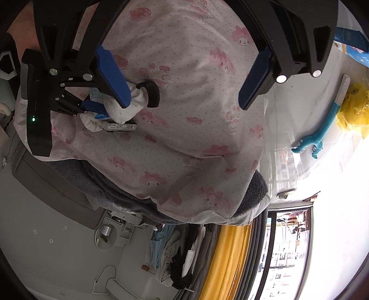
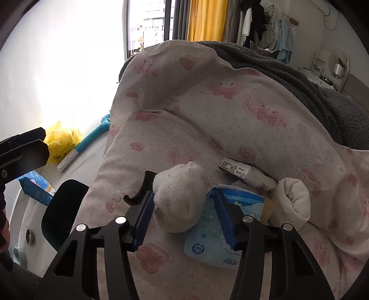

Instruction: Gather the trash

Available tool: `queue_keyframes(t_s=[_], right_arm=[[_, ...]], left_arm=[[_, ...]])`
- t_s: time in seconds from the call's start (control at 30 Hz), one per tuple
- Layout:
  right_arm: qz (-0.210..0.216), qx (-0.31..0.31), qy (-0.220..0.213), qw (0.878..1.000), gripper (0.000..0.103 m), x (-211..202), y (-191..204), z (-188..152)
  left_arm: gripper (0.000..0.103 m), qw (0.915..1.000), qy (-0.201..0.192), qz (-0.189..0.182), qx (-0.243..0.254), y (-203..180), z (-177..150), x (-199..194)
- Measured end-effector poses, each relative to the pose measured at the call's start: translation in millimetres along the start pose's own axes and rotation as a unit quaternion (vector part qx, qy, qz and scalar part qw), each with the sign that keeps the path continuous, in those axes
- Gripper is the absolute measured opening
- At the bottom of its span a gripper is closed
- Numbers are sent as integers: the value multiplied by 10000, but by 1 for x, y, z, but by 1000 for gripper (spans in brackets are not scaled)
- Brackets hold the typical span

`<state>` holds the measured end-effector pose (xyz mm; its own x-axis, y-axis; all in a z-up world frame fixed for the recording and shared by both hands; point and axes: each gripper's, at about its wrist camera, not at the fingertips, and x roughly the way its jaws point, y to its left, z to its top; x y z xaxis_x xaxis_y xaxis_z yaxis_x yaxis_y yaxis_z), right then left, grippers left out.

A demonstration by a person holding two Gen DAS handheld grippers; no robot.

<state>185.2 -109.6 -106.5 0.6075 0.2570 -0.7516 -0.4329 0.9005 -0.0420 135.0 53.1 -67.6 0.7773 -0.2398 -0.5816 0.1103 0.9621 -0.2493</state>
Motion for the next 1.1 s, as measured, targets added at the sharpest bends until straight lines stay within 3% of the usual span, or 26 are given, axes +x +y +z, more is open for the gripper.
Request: queue_keyframes(t_s=[0.03, 0.13, 0.47, 0.8, 1.1], right_arm=[[42, 38, 13, 10000, 39, 1, -1, -1], [157, 122, -30, 9998, 35, -3, -6, 0], [518, 511, -567, 9957, 34, -39, -32, 3], [508, 758, -914, 9916, 35, -68, -58, -2], [415, 868, -960, 9907, 35, -78, -82, -12]], left_arm=[[96, 10000, 25, 14, 8, -2, -1, 2], [95, 9999, 78, 45, 55, -7, -3, 9], [89, 9996, 186, 115, 162, -31, -6, 35], [75, 9988, 389, 239, 174, -46, -12, 73], [60, 9949, 650, 357, 681, -73, -23, 100]])
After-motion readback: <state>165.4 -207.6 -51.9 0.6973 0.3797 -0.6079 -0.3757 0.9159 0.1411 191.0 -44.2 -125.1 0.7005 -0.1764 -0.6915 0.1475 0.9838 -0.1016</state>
